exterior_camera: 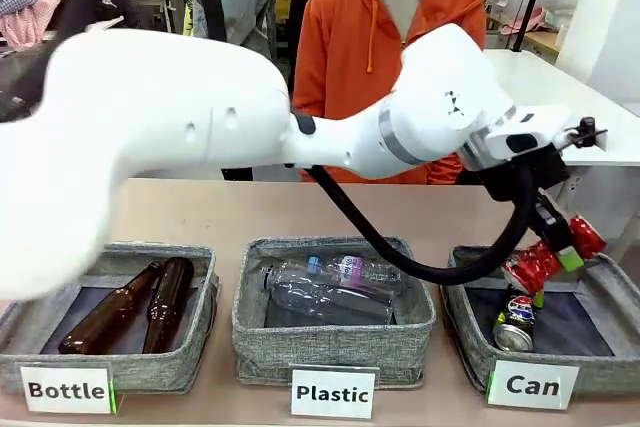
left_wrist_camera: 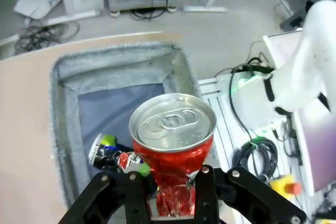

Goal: Sort the can waste into the basket.
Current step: Pick up the can waste from the table and place it in the right Fabric basket.

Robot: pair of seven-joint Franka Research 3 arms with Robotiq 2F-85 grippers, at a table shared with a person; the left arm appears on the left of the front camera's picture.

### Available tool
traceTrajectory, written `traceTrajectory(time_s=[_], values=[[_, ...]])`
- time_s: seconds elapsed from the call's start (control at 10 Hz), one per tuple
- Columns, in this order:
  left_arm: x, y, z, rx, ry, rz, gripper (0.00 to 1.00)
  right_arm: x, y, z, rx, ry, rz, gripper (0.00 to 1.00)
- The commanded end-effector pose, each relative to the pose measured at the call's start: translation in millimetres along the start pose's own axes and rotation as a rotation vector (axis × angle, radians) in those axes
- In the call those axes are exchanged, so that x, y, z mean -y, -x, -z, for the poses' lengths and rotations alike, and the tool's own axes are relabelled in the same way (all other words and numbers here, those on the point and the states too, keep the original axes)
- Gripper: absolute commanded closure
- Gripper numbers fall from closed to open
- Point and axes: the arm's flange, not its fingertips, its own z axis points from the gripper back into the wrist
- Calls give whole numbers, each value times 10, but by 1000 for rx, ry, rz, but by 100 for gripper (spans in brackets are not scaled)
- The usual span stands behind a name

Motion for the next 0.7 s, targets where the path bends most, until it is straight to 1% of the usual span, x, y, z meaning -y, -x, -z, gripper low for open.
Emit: traceTrajectory(time_s=[0.0,0.1,0.2,0.3,0.4,0.6], values=[[-249,-233,5,-41,-51,-18,74,39,-27,-85,11,-2,-21,0],[-235,-222,15,-54,-65,-11,74,39,-27,-85,11,-2,-21,0],[-214,-231,23,-61,-74,-9,48,39,-27,-85,11,-2,-21,0],[-232,-227,24,-74,-93,2,16,39,-27,-85,11,-2,-21,0],[-244,-223,13,-81,-89,-3,0,39,-27,-85,11,-2,-21,0],[-256,-216,-45,-78,-126,-21,0,39,-27,-85,11,-2,-21,0]])
